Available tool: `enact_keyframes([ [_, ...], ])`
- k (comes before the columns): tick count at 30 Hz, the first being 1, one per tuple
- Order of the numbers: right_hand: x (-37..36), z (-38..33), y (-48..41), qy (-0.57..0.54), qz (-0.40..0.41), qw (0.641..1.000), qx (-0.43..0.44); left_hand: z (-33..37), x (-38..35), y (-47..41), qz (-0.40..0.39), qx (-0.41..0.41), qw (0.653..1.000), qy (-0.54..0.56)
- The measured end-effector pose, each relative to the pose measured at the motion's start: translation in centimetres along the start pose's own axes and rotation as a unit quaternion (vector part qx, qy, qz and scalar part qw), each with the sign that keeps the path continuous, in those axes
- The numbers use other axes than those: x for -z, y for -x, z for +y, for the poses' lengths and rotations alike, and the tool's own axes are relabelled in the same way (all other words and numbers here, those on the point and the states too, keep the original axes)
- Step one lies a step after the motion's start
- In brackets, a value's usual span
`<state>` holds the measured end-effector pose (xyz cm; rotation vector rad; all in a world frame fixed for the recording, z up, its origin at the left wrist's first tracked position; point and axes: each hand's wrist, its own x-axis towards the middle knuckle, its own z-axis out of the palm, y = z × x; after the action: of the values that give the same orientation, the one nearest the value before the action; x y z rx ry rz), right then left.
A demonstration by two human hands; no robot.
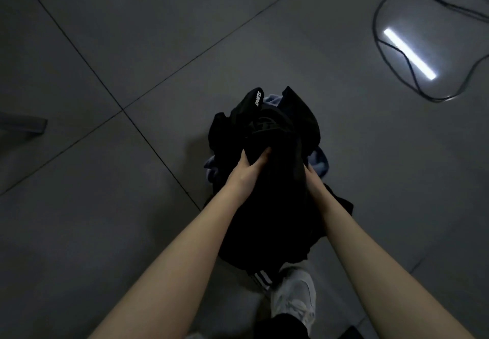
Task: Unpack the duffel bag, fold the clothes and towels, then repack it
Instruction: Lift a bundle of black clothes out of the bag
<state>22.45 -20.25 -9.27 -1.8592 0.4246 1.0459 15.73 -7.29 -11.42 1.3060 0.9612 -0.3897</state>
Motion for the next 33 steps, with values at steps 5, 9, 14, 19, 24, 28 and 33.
enact_keyframes([
  [5,1.0,-2.9,5.5,0.042,-0.016,0.999,-0.017,2.0,-0.1,5.2,-0.005,-0.005,0.998,0.061],
  [9,1.5,-6.1,11.2,-0.008,-0.037,0.999,-0.038,4.8,0.6,10.3,-0.004,-0.012,0.996,0.084],
  [14,1.6,-10.4,18.2,-0.047,-0.05,0.997,-0.042,9.8,2.6,17.2,0.002,-0.041,0.995,0.093],
  [19,1.3,-15.3,25.7,-0.058,-0.058,0.997,-0.014,14.1,5.1,24.3,0.024,-0.062,0.992,0.112],
  [24,0.7,-20.1,34.7,-0.056,-0.096,0.994,0.018,19.3,8.2,33.2,0.03,-0.081,0.988,0.126],
  [28,-0.2,-23.2,41.8,-0.041,-0.144,0.988,0.034,22.5,10.9,40.2,0.055,-0.1,0.984,0.134],
  [33,-2.3,-26.0,48.1,-0.007,-0.186,0.981,0.058,24.7,14.1,48.2,0.123,-0.121,0.972,0.161],
])
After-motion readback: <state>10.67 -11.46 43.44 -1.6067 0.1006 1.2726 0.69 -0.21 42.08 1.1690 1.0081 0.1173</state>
